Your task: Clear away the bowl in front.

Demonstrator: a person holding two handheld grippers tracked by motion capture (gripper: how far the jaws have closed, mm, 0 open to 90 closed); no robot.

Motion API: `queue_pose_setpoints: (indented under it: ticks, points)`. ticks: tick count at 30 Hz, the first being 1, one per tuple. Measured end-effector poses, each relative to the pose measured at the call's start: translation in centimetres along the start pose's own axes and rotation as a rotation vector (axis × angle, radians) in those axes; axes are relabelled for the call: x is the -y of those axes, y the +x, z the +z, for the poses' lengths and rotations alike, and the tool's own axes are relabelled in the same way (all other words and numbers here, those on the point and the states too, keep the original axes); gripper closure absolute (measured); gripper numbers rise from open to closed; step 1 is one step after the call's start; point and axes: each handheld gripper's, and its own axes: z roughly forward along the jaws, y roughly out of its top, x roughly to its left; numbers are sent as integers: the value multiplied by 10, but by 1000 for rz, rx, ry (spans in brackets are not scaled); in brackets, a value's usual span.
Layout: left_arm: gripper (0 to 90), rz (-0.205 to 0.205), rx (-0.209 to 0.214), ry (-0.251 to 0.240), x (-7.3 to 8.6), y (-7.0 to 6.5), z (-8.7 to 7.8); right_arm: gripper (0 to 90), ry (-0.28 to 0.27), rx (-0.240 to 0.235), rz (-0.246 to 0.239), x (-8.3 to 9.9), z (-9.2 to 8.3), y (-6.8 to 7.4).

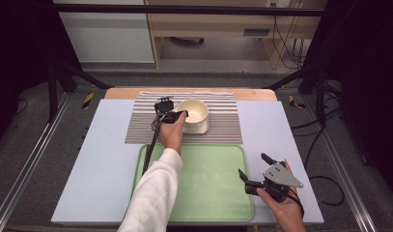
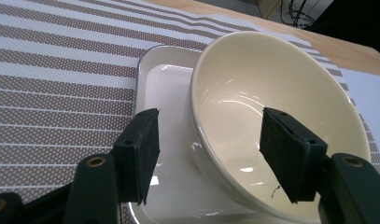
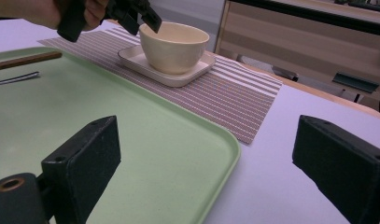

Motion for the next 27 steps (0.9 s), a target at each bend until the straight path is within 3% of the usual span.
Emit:
queue_pose_setpoints:
  ticks: [5, 11, 16, 22, 27]
  points:
    - [439, -7, -8, 5, 1, 0, 7, 79, -1, -4, -1, 0, -1, 0]
    - [531, -61, 25, 14, 3, 4, 15, 78, 1, -6, 1, 0, 0, 0]
    - [603, -80, 28, 8, 4, 5, 19, 78, 3, -7, 0, 0, 0, 0]
    - [723, -83, 4, -7, 4, 6, 19, 79, 6, -7, -1, 0, 0, 0]
    - [762, -75, -3, -18, 4, 6, 20, 79, 8, -7, -1, 1, 0, 1]
